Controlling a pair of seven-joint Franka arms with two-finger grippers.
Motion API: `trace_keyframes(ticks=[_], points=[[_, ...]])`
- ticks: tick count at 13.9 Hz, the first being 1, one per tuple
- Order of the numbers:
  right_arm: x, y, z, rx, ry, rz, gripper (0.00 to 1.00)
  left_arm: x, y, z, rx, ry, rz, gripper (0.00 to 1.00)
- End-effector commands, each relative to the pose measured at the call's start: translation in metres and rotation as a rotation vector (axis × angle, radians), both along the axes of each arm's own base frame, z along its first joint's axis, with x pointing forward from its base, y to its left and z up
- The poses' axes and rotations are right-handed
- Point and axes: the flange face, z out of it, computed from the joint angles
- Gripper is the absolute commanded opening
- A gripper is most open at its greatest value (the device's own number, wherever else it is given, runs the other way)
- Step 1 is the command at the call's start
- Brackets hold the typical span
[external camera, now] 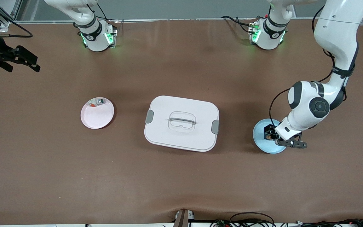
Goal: Transfer orange switch to right arm and place
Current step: 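Lower the left gripper and close it on the black-orange switch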
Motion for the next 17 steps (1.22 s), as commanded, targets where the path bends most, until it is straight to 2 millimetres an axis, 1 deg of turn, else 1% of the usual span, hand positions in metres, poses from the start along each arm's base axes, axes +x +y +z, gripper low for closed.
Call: trace_keyframes(ticks=[1, 3, 5, 9, 11, 15, 17], points=[[0.000, -0.001, 0.002, -0.003, 0.004, -0.015, 1.00, 0.000, -0.001, -0.012, 0.007, -0.011, -0.018, 1.00], [0.000, -0.001, 0.001, -0.003, 0.005, -0.015, 1.00, -0.001, -0.005, -0.013, 0.007, -0.008, -0.020, 1.00], [0.000, -0.001, 0.001, -0.003, 0.005, -0.015, 1.00, -0.002, -0.005, -0.019, 0.007, 0.001, -0.018, 1.00], [0.000, -0.001, 0.002, -0.003, 0.004, -0.015, 1.00, -0.003, -0.005, -0.021, 0.006, 0.005, -0.003, 1.00], [0.000, -0.001, 0.001, -0.003, 0.004, -0.015, 1.00, -0.004, -0.005, -0.026, 0.006, 0.013, -0.002, 1.00], [0.000, -0.001, 0.002, -0.003, 0.004, -0.015, 1.00, -0.005, -0.002, -0.027, 0.010, 0.019, 0.000, 1.00], [0.000, -0.001, 0.002, -0.003, 0.004, -0.015, 1.00, -0.005, -0.002, -0.031, 0.010, 0.023, 0.000, 1.00]])
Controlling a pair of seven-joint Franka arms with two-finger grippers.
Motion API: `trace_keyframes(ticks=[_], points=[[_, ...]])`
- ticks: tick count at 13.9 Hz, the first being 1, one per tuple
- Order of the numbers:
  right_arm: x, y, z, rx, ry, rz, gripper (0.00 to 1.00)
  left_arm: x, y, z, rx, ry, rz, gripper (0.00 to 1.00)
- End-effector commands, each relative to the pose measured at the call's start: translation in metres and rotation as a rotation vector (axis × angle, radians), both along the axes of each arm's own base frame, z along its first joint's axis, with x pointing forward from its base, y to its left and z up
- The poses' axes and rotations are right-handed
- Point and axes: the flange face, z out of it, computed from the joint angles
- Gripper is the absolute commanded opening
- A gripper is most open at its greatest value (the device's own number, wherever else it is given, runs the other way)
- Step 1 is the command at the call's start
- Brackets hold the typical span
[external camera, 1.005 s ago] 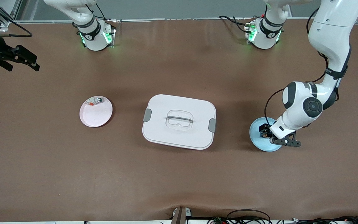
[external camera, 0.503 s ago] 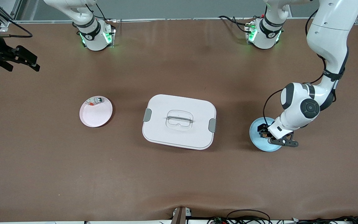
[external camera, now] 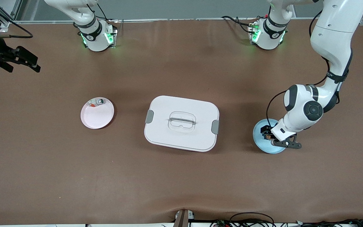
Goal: Transfer orange switch to right arm and place
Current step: 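Lower the left gripper and close it on the black-orange switch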
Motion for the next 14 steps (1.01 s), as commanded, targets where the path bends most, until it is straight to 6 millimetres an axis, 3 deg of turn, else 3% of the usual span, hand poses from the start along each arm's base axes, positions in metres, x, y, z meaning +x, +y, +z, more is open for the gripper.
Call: trace_keyframes(ticks=[1, 9, 14], points=[[-0.001, -0.001, 0.004, -0.003, -0.001, -0.015, 1.00, -0.001, 0.000, -0.003, 0.014, -0.004, -0.001, 1.00], [-0.001, -0.005, 0.004, -0.002, -0.001, -0.022, 1.00, -0.003, 0.003, -0.011, 0.019, 0.009, 0.000, 0.98], [0.000, -0.005, 0.002, -0.002, 0.002, -0.022, 1.00, -0.003, 0.003, -0.014, 0.019, 0.013, 0.000, 0.85]])
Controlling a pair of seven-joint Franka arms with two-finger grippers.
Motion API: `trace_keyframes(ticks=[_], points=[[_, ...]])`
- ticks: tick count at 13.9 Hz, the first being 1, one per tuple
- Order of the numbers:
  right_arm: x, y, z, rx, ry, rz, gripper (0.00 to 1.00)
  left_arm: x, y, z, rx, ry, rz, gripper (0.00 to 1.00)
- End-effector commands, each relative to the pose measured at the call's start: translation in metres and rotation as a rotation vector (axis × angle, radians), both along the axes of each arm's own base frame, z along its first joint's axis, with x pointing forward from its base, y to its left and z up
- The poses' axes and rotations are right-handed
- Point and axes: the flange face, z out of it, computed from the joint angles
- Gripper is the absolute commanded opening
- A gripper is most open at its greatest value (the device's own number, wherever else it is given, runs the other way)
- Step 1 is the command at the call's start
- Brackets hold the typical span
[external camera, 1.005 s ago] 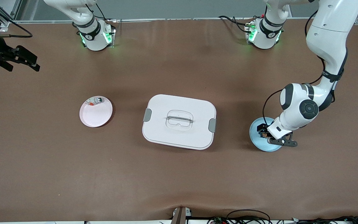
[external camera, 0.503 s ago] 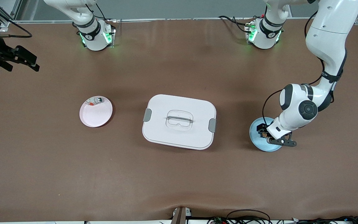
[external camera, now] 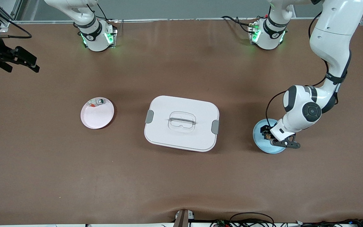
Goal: Transfer orange switch to right arm and place
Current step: 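Lower the left gripper and close it on the black-orange switch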
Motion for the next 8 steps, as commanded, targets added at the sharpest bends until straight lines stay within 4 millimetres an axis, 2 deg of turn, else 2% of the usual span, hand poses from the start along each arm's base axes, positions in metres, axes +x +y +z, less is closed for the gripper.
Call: trace_keyframes(ticks=[1, 3, 4, 6, 7, 8], points=[[0.000, -0.002, 0.001, -0.003, 0.003, -0.015, 1.00, 0.000, 0.001, -0.004, 0.017, -0.004, -0.005, 0.80], [0.001, -0.002, 0.001, -0.003, 0.005, -0.015, 1.00, -0.001, 0.002, -0.006, 0.018, 0.000, -0.004, 0.66], [0.001, -0.002, 0.001, -0.003, 0.005, -0.015, 1.00, -0.001, 0.003, -0.006, 0.018, -0.001, -0.002, 0.53], [0.001, -0.001, 0.001, -0.003, 0.005, -0.013, 1.00, 0.002, 0.003, -0.001, 0.018, -0.009, -0.002, 0.17], [0.001, -0.001, 0.001, -0.003, 0.005, -0.013, 1.00, 0.004, 0.003, 0.003, 0.017, -0.015, 0.000, 0.06], [0.001, -0.001, 0.001, -0.003, 0.005, -0.013, 1.00, 0.006, 0.003, 0.011, 0.017, -0.026, 0.001, 0.00]])
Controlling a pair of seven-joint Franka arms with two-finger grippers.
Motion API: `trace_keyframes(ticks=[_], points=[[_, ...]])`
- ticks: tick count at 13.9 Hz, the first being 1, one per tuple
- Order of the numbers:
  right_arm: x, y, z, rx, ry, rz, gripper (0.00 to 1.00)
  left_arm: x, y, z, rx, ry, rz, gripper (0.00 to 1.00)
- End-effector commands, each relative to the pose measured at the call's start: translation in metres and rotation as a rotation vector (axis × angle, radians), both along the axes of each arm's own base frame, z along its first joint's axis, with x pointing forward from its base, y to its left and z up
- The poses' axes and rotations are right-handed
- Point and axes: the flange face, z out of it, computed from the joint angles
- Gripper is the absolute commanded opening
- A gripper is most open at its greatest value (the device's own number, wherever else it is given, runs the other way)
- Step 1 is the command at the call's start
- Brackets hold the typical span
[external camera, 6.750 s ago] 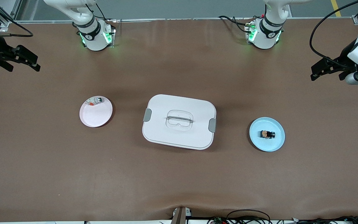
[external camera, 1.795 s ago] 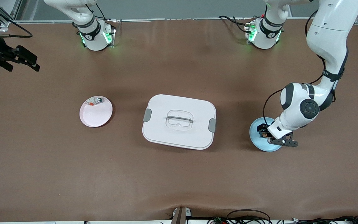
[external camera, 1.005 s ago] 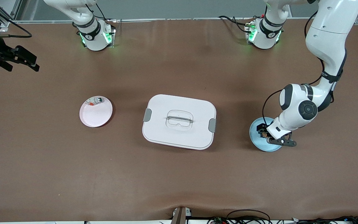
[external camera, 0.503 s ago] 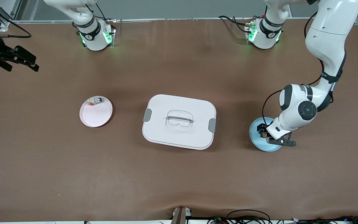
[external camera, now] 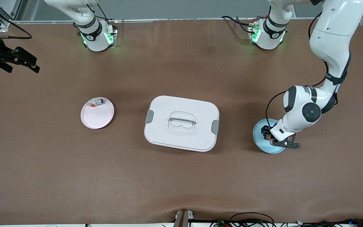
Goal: Transfer orange switch to right arm and place
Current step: 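Lower the left gripper and close it on the black-orange switch, then lift the switch with the left gripper and carry it above the box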
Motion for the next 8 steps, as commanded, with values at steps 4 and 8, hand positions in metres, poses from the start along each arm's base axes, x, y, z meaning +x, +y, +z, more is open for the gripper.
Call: trace_keyframes(ticks=[4, 8], points=[[0.000, -0.001, 0.001, -0.003, 0.003, -0.014, 1.00, 0.011, 0.001, 0.048, 0.007, -0.049, 0.129, 0.00], [0.000, -0.006, -0.001, -0.001, 0.012, -0.020, 1.00, 0.023, -0.026, 0.104, -0.043, 0.036, 0.219, 0.00]])
